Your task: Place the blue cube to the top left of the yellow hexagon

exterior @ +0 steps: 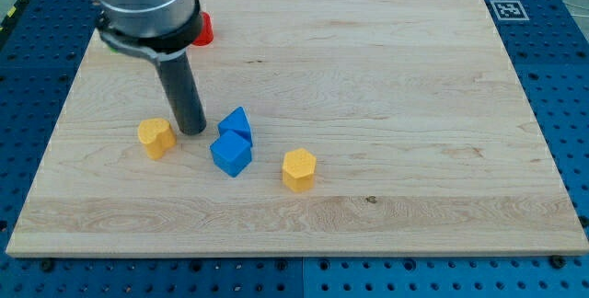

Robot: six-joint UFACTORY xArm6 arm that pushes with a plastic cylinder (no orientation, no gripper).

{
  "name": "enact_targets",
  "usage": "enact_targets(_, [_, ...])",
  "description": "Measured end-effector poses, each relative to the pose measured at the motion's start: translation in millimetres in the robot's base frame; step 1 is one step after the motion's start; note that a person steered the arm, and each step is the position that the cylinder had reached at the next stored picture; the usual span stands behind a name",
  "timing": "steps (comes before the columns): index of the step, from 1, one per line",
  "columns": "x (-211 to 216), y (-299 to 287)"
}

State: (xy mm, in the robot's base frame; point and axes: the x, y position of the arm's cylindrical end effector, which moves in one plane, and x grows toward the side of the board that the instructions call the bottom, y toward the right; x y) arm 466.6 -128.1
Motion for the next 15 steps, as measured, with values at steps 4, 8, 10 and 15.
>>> enact_targets(4, [44,10])
enact_targets(8, [48,58])
enact_targets(10, [51,67])
enact_targets(15, [95,32])
